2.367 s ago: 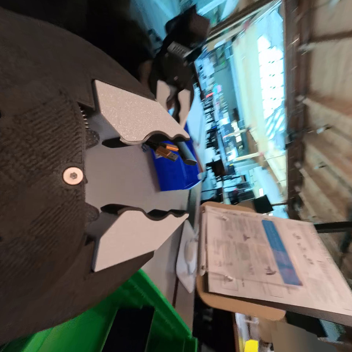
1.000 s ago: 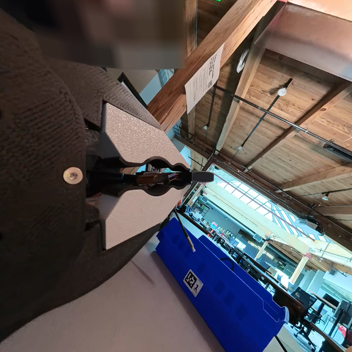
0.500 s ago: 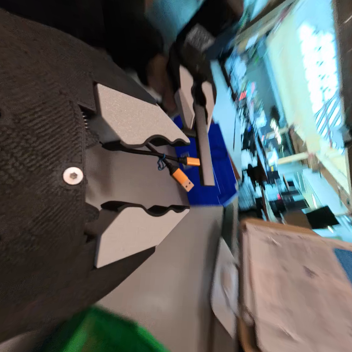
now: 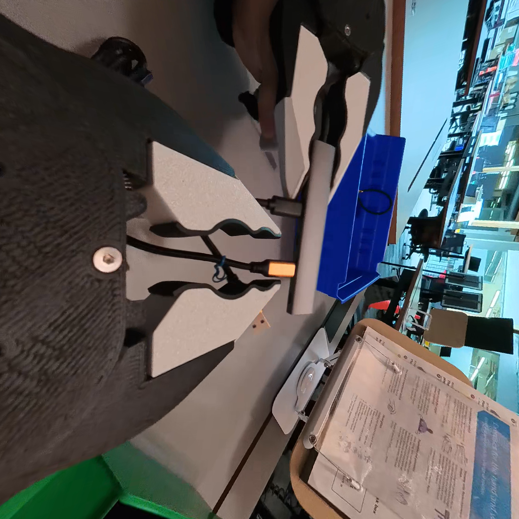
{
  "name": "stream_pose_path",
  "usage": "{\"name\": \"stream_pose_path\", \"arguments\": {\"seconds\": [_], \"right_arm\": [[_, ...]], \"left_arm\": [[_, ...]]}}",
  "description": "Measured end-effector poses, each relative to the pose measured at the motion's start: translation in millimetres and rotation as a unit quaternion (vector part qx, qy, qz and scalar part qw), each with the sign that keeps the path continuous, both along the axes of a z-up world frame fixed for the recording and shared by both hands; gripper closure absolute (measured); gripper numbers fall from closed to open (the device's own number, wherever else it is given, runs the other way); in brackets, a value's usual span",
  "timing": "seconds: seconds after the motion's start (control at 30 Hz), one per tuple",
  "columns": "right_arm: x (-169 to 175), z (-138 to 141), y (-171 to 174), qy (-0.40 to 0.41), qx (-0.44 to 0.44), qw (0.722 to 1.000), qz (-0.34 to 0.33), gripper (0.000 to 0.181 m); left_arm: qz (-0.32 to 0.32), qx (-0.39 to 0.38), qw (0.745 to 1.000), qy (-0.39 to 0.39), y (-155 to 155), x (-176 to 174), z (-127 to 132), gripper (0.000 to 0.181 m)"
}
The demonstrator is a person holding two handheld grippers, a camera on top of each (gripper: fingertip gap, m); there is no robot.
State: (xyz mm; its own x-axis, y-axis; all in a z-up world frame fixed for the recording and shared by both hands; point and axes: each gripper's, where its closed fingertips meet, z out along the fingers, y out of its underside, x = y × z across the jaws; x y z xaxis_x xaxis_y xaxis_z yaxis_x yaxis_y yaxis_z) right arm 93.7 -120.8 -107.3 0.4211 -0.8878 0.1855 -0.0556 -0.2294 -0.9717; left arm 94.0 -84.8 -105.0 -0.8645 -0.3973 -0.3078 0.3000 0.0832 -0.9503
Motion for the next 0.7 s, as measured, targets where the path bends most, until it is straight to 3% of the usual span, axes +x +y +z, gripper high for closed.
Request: {"name": "stream_pose_path", "arguments": {"seconds": [0.27, 0.7], "right_arm": [[6, -10, -5, 0.015, 0.033, 0.999, 0.001, 0.171], [11, -17, -4, 0.031, 0.074, 0.997, -0.018, 0.171]], "left_arm": [[-0.006, -0.005, 1.0, 0.03, -3, -2, -16, 0.16], [-0.024, -0.002, 0.998, 0.063, -2, 5, -21, 0.161]]}}
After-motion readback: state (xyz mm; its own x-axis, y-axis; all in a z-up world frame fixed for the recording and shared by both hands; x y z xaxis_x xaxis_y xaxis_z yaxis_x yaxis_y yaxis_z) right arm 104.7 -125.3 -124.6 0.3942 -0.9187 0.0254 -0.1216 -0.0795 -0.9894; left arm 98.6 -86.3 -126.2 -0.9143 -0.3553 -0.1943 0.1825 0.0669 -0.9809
